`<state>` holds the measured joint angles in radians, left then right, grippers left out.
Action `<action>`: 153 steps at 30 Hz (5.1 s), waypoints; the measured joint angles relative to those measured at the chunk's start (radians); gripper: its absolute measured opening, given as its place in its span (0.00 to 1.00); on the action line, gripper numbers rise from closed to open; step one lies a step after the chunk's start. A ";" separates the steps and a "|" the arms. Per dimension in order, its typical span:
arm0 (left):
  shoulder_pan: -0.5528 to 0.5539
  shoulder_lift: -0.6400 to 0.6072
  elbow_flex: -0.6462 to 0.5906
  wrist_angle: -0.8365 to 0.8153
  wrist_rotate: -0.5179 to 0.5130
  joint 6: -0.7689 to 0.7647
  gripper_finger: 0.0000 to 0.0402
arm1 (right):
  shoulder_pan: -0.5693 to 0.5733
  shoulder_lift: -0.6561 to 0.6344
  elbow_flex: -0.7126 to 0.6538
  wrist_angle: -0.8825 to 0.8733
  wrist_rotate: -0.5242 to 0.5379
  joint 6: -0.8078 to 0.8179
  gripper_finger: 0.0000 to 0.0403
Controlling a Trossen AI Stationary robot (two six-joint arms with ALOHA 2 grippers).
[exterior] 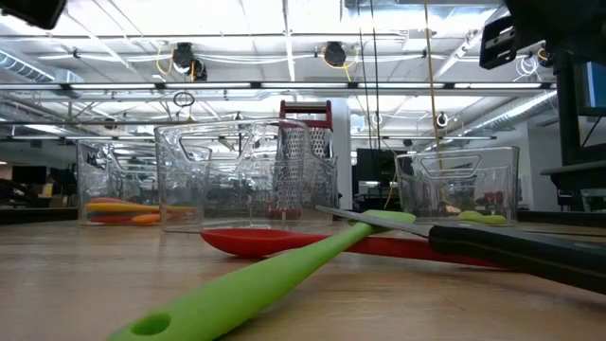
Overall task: Pick & Place Kitchen Items
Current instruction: Put the black knife into the middle transparent bin
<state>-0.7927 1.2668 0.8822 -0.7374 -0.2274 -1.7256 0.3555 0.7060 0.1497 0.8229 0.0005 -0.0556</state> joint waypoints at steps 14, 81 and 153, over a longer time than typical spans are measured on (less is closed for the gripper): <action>-0.100 0.122 0.000 0.040 0.073 -0.196 0.23 | -0.203 -0.078 0.000 -0.364 -0.005 0.149 0.00; -0.223 0.380 -0.011 0.063 0.245 -0.452 0.68 | -0.321 -0.103 0.138 -0.610 -0.084 0.107 0.00; 0.600 0.125 0.044 0.724 -0.039 0.762 0.14 | -0.233 -0.087 0.138 -0.496 -0.108 0.040 0.00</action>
<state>-0.1930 1.3922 0.9264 -0.0136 -0.2659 -0.9636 0.1226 0.6194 0.2874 0.3264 -0.1071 -0.0155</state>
